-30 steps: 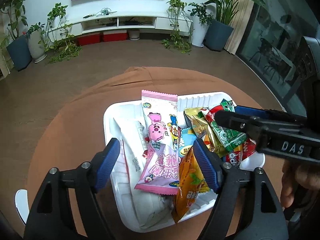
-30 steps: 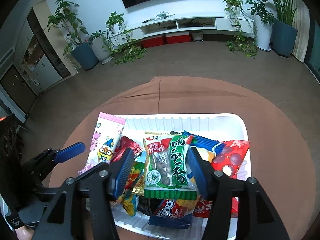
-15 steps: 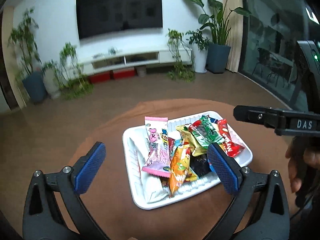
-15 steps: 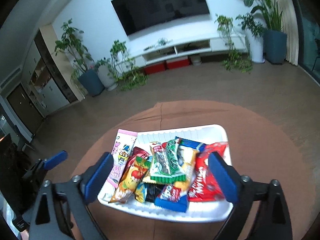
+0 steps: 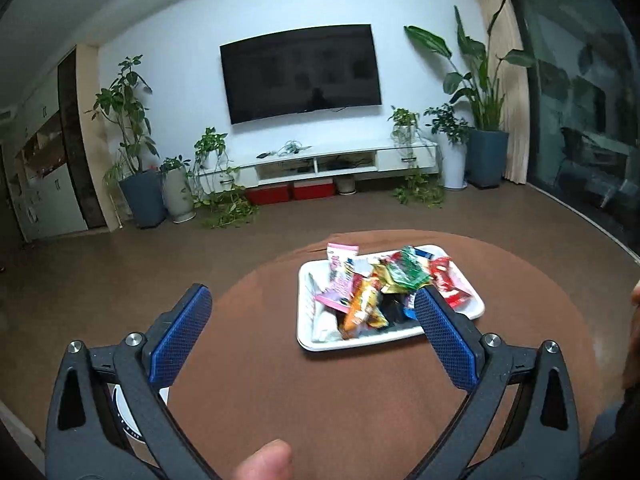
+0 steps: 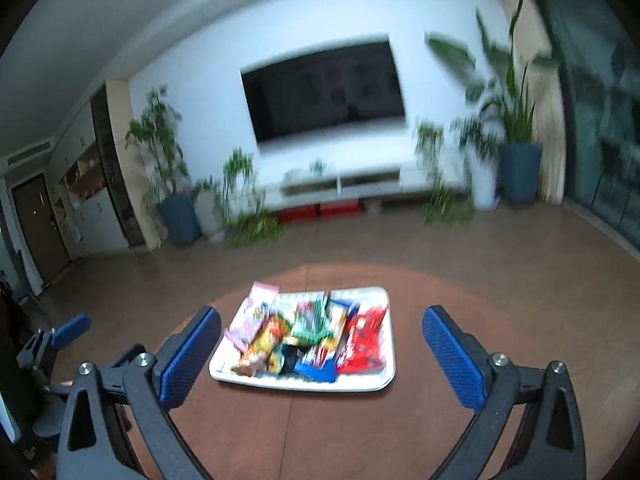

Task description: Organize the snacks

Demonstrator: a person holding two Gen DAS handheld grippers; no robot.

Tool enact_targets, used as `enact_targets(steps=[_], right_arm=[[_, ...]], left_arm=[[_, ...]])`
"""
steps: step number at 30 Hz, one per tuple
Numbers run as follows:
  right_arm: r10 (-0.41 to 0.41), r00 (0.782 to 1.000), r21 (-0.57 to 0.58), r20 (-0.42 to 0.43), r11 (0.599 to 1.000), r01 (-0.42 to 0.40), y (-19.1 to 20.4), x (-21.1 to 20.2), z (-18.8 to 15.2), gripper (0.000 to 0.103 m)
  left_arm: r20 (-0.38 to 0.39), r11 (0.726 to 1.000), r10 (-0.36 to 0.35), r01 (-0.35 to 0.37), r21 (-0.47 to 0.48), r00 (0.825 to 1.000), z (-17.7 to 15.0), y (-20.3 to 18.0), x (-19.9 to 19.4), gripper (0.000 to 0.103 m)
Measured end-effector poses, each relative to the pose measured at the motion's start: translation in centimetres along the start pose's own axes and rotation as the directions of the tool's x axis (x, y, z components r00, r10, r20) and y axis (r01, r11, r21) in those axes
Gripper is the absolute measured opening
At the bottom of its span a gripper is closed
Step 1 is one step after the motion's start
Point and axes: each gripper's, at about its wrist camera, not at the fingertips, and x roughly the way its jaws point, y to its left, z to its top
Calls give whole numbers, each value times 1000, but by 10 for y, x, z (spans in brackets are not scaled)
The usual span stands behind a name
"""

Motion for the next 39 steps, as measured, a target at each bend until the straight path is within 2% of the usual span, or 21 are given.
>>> enact_targets(steps=[3,5,8,12,14,22,30,39], right_arm=[[-34,992,-62,124,997,42,12,-44,-2,103],[-42,989,-79,140,995,54,16,-61,-6,103],[-23,993,-95,119,995,35,22,-79,-17,103],[-66,996,-105,61,992,72,27,-91,-34,103],[-92,996,-100,19,991,93,30,-92,-42,103],[-94,994,-80,-55,993,90,38,-99,-66,103],[-109,987,-76,-117,992,100,35,-97,-88,103],[-112,982,-78,-149,992,101,34,-92,-95,103]], left_arm=[[-27,999,-35,34,-30,999,-10,-1,-23,103],[-64,997,-50,46,-65,997,-17,1,-32,103],[-95,994,-61,52,-96,994,-28,2,-47,103],[-146,990,-87,69,-121,986,-43,2,-63,103],[-159,990,-90,70,-125,983,-51,1,-69,103],[-199,989,-93,67,-133,976,-72,-2,-88,103],[-235,990,-96,68,-127,967,-83,-5,-79,103],[-255,990,-97,66,-126,962,-87,-4,-62,103]])
